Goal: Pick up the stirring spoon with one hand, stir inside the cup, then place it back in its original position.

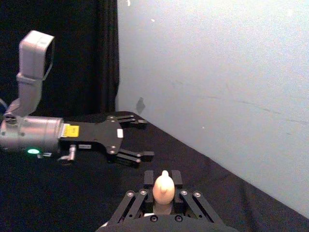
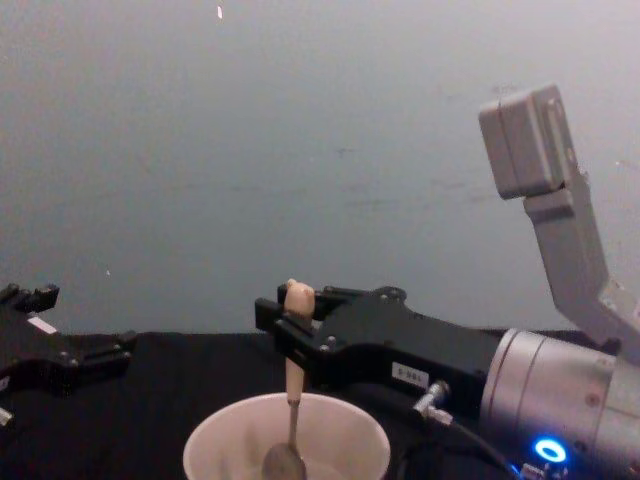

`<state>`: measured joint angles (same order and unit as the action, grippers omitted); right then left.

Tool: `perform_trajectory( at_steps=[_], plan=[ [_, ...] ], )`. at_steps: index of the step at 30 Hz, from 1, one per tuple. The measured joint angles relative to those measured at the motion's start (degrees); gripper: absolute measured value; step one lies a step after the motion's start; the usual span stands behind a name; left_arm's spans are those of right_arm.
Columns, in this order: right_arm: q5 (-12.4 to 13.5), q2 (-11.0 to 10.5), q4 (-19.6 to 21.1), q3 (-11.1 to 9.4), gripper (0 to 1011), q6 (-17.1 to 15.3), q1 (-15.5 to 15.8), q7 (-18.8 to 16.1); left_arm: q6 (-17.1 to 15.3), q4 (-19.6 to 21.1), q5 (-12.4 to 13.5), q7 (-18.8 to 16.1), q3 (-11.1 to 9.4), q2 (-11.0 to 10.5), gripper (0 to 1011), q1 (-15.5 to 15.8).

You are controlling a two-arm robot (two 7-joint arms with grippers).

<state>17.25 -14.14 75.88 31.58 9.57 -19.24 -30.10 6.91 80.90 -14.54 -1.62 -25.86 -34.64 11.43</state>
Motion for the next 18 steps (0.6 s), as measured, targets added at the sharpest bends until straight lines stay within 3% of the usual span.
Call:
perform_trajectory(
  at_steps=[10, 18],
  plan=[
    [-0.4, 0.05, -0.6, -1.03, 214, 0.15, -0.29, 0.37, 0.0, 0.0, 0.0, 0.0, 0.0, 0.0, 1001, 0.0],
    [-0.61, -1.41, 0.35, -1.86, 214, 0.16, 0.52, 0.25, 0.0, 0.0, 0.0, 0.0, 0.0, 0.0, 1001, 0.0]
  ],
)
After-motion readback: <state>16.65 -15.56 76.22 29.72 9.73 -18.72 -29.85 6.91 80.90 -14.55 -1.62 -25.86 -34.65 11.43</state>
